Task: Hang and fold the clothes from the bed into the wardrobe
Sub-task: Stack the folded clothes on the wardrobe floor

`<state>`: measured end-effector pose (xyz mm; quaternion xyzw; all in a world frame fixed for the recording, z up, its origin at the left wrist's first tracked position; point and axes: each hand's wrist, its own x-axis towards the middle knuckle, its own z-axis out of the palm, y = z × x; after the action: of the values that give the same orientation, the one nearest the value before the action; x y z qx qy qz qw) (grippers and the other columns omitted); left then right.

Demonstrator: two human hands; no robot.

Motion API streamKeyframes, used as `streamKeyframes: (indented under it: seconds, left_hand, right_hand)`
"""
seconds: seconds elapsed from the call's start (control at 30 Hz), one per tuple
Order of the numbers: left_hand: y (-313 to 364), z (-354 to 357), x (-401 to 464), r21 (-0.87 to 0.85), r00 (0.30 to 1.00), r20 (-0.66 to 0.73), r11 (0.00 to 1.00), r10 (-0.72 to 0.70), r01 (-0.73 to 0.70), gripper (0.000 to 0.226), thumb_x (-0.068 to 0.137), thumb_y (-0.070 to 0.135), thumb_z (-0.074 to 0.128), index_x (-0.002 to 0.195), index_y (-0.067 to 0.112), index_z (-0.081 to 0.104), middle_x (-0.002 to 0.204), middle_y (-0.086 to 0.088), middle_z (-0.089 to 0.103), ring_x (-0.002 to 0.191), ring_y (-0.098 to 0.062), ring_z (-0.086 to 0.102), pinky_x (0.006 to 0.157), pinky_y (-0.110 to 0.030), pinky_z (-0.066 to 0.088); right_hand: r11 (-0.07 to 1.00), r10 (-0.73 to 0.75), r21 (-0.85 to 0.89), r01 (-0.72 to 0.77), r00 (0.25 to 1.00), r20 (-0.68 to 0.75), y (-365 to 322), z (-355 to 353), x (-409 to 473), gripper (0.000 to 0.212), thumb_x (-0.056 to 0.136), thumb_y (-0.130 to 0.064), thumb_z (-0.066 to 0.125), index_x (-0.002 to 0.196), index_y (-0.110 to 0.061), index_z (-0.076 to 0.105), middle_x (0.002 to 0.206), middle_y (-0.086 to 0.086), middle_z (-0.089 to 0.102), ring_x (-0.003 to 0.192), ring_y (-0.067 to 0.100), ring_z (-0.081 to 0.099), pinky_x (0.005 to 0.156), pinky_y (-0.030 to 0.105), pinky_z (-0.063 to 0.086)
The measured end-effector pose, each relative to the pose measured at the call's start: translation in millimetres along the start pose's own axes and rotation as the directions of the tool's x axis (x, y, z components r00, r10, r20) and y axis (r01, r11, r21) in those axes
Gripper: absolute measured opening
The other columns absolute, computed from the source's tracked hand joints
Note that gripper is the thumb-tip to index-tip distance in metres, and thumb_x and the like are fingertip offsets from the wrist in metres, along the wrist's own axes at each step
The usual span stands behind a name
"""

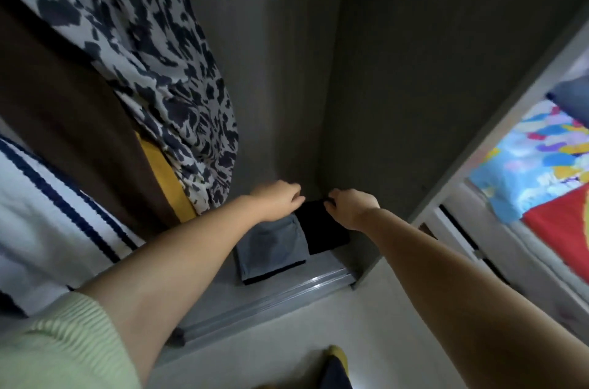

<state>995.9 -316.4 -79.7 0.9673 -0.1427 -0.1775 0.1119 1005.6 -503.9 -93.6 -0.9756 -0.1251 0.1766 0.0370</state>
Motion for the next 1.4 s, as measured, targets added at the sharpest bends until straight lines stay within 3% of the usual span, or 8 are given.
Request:
streamKeyframes:
  seconds: [0.27,0.4,0.5,0.73,0.93,1.07,1.23,1.4]
  left_hand:
    - [106,12,7,0.16,0.961,0.091,0.949,0.261,-0.273,0.033,0.1,0.043,0.034,0.08,0.021,0.047,0.072,0.007,0.049,0.072,-0.019,0.052,0.061,-0.031,0.037]
    - [200,25,19,0.194,0.907,0.117,0.887,0.404,-0.42,0.033,0.099,0.043,0.034,0.081,0.018,0.046,0.094,-0.006,0.063,0.083,-0.028,0.057,0.067,-0.033,0.038]
    - [262,39,29,0.235,0.87,0.112,0.838,0.479,-0.492,0.029,0.099,0.042,0.036,0.085,0.021,0.047,0.111,-0.012,0.063,0.101,-0.033,0.058,0.071,-0.034,0.037]
    - [460,98,37,0.363,0.712,0.176,0.627,0.68,-0.689,0.038,0.101,0.043,0.032,0.103,0.013,0.055,0.113,-0.012,0.063,0.106,-0.031,0.059,0.07,-0.035,0.036]
    - [574,120,41,0.33,0.582,0.234,0.5,0.778,-0.801,0.034,0.101,0.042,0.032,0.093,0.015,0.051,0.105,-0.01,0.063,0.094,-0.03,0.06,0.066,-0.035,0.039]
    - [624,128,66,0.309,0.556,0.279,0.475,0.783,-0.824,0.033,0.101,0.043,0.033,0.09,0.016,0.049,0.098,-0.009,0.063,0.087,-0.03,0.06,0.063,-0.035,0.04]
    - [687,134,116,0.305,0.52,0.321,0.434,0.792,-0.848,0.036,0.102,0.044,0.031,0.091,0.015,0.051,0.091,-0.005,0.062,0.078,-0.026,0.058,0.06,-0.036,0.043]
    - [759,129,182,0.271,0.482,0.35,0.405,0.804,-0.873,0.041,0.102,0.045,0.028,0.096,0.013,0.052,0.092,-0.008,0.061,0.08,-0.028,0.057,0.057,-0.034,0.039]
  right_hand:
    - [0.967,0.251,0.054,-0.25,0.968,-0.017,87,14,-99,0.043,0.101,-0.043,0.03,0.123,-0.018,0.057,0.118,0.01,0.063,0.107,0.031,0.061,0.078,0.035,0.046]
    - [0.927,0.37,0.062,-0.369,0.929,-0.005,155,16,-161,0.039,0.1,-0.04,0.033,0.124,-0.022,0.058,0.125,0.006,0.061,0.112,0.029,0.059,0.084,0.036,0.047]
    - [0.888,0.453,0.094,-0.45,0.891,-0.017,201,18,-208,0.039,0.098,-0.041,0.034,0.117,-0.019,0.06,0.121,0.009,0.062,0.109,0.03,0.06,0.078,0.033,0.042]
    - [0.762,0.639,0.135,-0.633,0.769,0.001,354,29,-358,0.041,0.101,-0.042,0.031,0.108,-0.016,0.062,0.112,0.006,0.064,0.101,0.029,0.061,0.077,0.036,0.048]
    - [0.646,0.75,0.087,-0.758,0.652,0.111,442,43,-442,0.032,0.105,-0.028,0.031,0.12,-0.016,0.057,0.102,0.003,0.061,0.092,0.024,0.061,0.08,0.04,0.055]
    - [0.605,0.774,0.121,-0.787,0.617,0.142,483,52,-454,0.033,0.105,-0.034,0.031,0.111,-0.015,0.058,0.093,0.002,0.059,0.086,0.023,0.06,0.072,0.035,0.054]
    - [0.536,0.805,0.162,-0.828,0.56,0.197,548,44,-446,0.048,0.104,-0.043,0.028,0.106,-0.007,0.059,0.105,0.009,0.064,0.092,0.028,0.061,0.077,0.039,0.053]
    - [0.469,0.832,0.212,-0.857,0.51,0.22,632,26,-434,0.043,0.106,-0.033,0.024,0.12,-0.01,0.057,0.106,0.007,0.06,0.094,0.028,0.057,0.084,0.041,0.052]
